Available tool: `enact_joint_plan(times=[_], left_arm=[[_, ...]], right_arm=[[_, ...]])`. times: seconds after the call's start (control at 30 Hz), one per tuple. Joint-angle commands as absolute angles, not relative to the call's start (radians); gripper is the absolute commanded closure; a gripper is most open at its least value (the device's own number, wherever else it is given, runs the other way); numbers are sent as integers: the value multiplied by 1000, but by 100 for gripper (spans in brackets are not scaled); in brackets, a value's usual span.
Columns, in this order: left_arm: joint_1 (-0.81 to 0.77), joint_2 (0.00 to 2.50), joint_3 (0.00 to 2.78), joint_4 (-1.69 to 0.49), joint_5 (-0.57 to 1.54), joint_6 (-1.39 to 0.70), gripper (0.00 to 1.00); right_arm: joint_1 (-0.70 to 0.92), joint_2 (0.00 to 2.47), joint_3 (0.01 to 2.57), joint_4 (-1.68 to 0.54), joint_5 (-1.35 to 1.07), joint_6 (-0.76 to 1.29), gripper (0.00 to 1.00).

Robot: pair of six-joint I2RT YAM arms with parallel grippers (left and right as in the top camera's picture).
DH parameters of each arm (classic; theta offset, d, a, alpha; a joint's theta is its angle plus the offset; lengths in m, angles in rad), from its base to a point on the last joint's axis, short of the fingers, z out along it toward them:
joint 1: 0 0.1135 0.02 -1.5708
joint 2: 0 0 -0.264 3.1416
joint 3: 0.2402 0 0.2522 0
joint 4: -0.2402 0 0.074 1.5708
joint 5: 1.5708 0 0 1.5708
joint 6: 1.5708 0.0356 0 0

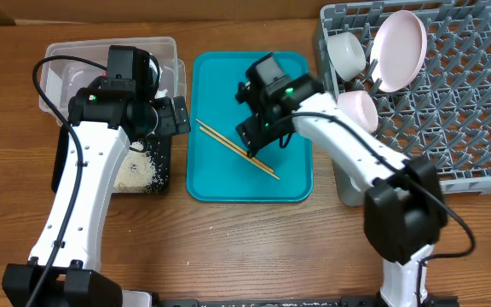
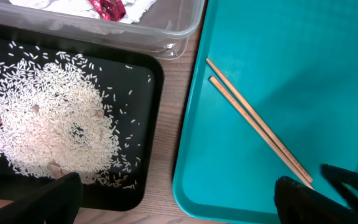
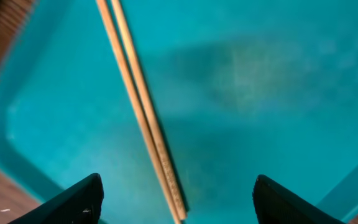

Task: Sort waste into correct bins and load items into the dishwasher
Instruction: 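Reach the right gripper to the chopsticks on the teal tray and grasp one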

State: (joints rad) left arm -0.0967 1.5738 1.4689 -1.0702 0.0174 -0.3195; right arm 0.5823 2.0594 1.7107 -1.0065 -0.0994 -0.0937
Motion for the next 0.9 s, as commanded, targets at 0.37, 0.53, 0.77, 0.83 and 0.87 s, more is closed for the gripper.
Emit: enact_joint_plan(times=[0.37, 0.53, 0.77, 0.83, 0.87], left_arm=[[-99, 1576, 1490, -1069, 8, -329, 0], [-99, 1576, 1490, -1069, 8, -329, 0], [-99, 1576, 1490, -1069, 8, -329, 0], [-99, 1576, 1490, -1069, 8, -329, 0], [-99, 1576, 1490, -1069, 8, -329, 0]], right_arm=[[616, 2176, 1700, -994, 18, -104, 28], [616, 2189, 1700, -979, 18, -104, 28], [616, 2231, 1700, -984, 17, -104, 28], [616, 2240, 1700, -984, 17, -104, 28], [616, 2242, 1699, -981, 18, -104, 28]])
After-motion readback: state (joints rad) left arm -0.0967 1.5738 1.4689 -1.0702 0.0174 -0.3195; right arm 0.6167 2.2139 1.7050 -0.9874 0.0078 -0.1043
